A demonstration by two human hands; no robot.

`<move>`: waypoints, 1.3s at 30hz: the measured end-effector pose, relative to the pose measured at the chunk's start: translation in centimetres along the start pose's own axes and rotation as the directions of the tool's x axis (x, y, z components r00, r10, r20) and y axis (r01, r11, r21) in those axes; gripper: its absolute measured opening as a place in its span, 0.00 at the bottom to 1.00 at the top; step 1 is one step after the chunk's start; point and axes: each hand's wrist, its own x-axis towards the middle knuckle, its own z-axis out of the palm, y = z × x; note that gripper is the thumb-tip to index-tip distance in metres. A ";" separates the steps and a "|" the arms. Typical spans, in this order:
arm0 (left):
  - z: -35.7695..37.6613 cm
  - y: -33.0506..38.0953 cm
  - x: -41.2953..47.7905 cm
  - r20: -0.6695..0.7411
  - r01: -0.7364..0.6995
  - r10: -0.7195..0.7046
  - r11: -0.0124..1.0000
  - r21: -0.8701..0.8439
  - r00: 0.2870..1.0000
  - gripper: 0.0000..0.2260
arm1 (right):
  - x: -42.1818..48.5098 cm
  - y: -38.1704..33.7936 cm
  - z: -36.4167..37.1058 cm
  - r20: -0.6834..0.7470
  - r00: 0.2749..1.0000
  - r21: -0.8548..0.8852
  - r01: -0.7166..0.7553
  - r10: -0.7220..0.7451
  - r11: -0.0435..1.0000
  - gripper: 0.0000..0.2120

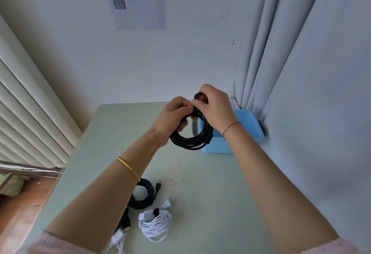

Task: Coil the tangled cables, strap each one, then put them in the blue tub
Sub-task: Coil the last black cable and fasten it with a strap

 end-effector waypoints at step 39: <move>0.0 -0.8 0.0 0.045 -0.082 0.071 0.917 0.391 0.997 0.21 | 0.3 0.7 -0.6 0.348 0.932 -0.049 -0.091 0.103 0.995 0.17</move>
